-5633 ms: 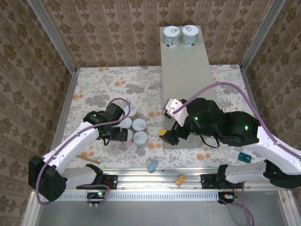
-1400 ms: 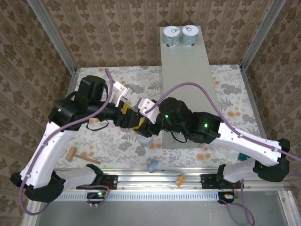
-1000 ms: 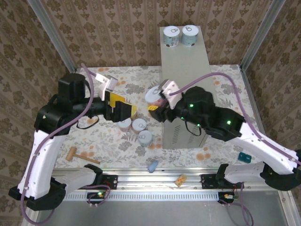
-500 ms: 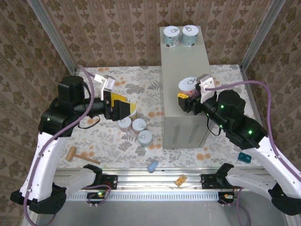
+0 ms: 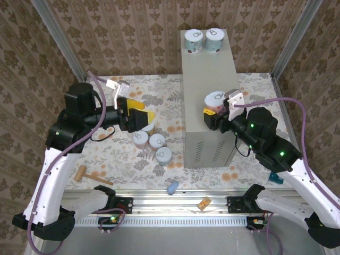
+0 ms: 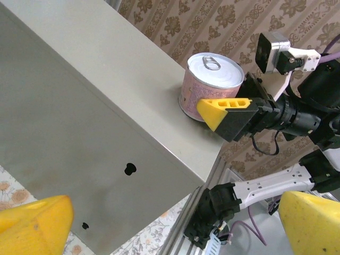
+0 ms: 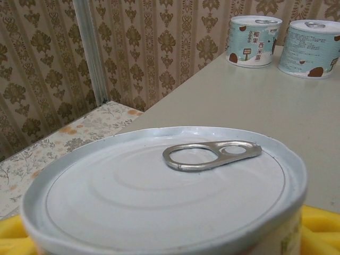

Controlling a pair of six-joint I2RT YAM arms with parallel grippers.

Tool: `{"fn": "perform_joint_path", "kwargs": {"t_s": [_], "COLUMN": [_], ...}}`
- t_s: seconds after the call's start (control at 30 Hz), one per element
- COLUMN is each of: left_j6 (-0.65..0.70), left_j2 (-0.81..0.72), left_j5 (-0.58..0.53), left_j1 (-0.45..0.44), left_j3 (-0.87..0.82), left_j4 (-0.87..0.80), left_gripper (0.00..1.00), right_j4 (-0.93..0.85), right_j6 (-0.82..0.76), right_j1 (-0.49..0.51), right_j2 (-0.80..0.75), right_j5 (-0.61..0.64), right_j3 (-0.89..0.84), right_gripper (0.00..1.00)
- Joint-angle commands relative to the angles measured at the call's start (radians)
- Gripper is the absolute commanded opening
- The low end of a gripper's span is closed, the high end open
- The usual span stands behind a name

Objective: Place and organize the canned foods onto the counter

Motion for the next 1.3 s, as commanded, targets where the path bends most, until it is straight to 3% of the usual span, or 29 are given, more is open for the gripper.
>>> {"fn": "perform_joint_path", "kwargs": {"t_s": [0.0, 0.57, 0.83, 1.03, 1.27], "left_j6": [0.003, 0.016, 0.011, 0.009, 0.004], "left_j2": [-0.014, 0.011, 0.012, 0.012, 0.002], "left_j5": [-0.031, -0.047, -0.051, -0.060, -0.073], "left_j1": [-0.002, -0.011, -0.013, -0.013, -0.034], "left_j3": [-0.007, -0.003, -0.014, -0.026, -0.043], "left_j4": [0.055, 0.093, 0.107, 0.115, 0.124], "left_gripper": [1.00, 1.00, 1.00, 1.00, 1.00], "right_j4": [0.068, -0.057, -0.106, -0.170, -0.076], "right_j6": [0.017, 0.008, -0.002, -0.022, 0.006], "right_j1": [-0.007, -0.008, -0.015, -0.093, -0.282], "right_j2": [-0.030, -0.095, -0.048, 0.102, 0.253], "right_j5": [0.027, 0.044, 0.100, 0.072, -0.082], "right_j3": [0.004, 0.028, 0.105, 0.284, 0.365], "right_gripper": [0.79, 0.87, 0.77, 0.76, 0.76]}}
